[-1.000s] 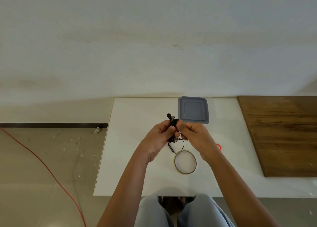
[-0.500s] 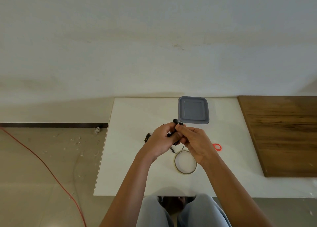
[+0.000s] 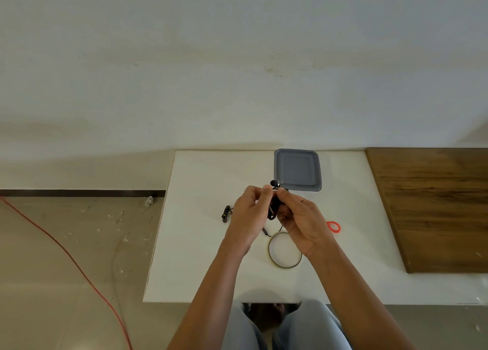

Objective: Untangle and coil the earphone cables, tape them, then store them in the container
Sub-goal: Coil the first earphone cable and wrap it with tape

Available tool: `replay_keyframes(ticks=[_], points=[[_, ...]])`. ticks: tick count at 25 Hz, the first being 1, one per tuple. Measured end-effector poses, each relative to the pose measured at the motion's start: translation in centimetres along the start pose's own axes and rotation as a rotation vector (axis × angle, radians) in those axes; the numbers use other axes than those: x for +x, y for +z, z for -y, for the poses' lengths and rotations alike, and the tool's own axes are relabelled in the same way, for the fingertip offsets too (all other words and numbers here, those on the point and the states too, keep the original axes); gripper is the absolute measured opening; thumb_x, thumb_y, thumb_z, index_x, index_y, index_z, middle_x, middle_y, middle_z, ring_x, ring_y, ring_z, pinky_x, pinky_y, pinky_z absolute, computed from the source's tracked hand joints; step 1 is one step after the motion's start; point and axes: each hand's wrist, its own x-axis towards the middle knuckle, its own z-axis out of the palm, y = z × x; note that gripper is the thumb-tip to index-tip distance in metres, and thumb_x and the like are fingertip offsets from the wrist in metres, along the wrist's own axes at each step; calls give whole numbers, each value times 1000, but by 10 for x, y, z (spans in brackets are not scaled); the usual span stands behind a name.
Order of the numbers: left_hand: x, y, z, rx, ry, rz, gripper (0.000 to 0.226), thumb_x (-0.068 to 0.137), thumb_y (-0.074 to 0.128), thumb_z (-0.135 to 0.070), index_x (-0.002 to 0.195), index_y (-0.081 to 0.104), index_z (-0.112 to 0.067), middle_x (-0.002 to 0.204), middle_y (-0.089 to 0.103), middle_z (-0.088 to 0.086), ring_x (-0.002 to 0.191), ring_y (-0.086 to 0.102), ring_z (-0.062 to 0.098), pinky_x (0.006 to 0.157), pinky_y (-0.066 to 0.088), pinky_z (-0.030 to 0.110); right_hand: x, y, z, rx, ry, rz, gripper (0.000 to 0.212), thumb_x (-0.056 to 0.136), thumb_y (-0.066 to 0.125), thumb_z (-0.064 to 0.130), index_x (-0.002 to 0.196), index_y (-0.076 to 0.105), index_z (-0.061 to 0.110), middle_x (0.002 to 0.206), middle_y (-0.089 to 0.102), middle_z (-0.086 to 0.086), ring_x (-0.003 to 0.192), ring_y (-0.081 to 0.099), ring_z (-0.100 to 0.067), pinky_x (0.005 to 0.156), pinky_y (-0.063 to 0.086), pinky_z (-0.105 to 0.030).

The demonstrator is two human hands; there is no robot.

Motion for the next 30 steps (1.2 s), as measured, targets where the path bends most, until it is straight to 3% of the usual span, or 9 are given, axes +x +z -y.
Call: replay_keyframes(ticks=[3, 8, 11, 15, 19, 26, 30], points=[[2, 4, 0, -1, 29, -89, 25, 94, 52, -37, 94, 58, -13, 86, 62, -5, 75, 58, 6, 64, 44, 19, -1, 4, -4, 25, -32, -38, 21, 93, 57, 16, 88, 73, 2, 68, 65, -5, 61, 57, -10, 66, 49, -20], [2, 8, 4, 57, 150, -208, 17, 93, 57, -26, 85, 57, -12, 81, 62, -5, 68, 56, 1, 57, 44, 10, -1, 6, -11, 9, -48, -127, 19, 89, 63, 17, 80, 77, 10, 71, 58, -9, 70, 44, -20, 71, 40, -29], [2, 9, 9, -54, 149, -233, 19, 90, 63, -25, 74, 59, -15, 75, 65, -5, 68, 59, 0, 60, 46, 12, -1, 5, -9, 13, -42, -130, 18, 89, 64, 17, 79, 76, 8, 69, 59, -7, 70, 44, -20, 69, 41, -28], [3, 10, 12, -169, 136, -238, 14, 86, 69, -22, 75, 67, -13, 71, 69, -3, 72, 66, 10, 64, 53, 18, -2, 8, -7, 16, -33, -134, 17, 89, 63, 17, 82, 74, 7, 63, 59, -2, 65, 47, -15, 69, 46, -25], [4, 6, 9, -195, 159, -265, 12, 86, 69, -16, 75, 69, -10, 66, 69, -6, 65, 65, 3, 60, 50, 14, -5, 4, -1, -30, -20, -62, 18, 91, 59, 13, 82, 73, 8, 64, 62, -1, 61, 49, -11, 65, 46, -23], [7, 3, 15, -237, 144, -300, 9, 88, 66, -17, 80, 69, -15, 75, 73, 0, 71, 68, 11, 64, 53, 20, -3, -2, 3, -114, 4, -196, 11, 85, 67, 3, 91, 75, 5, 78, 69, -10, 66, 53, -16, 64, 47, -24], [9, 1, 18, -361, 76, -214, 11, 90, 63, -14, 88, 68, -4, 79, 70, 9, 64, 63, 12, 60, 50, 20, -3, -4, 4, -156, -2, -157, 12, 84, 68, 3, 93, 75, 5, 88, 72, -17, 68, 55, -14, 67, 48, -25]])
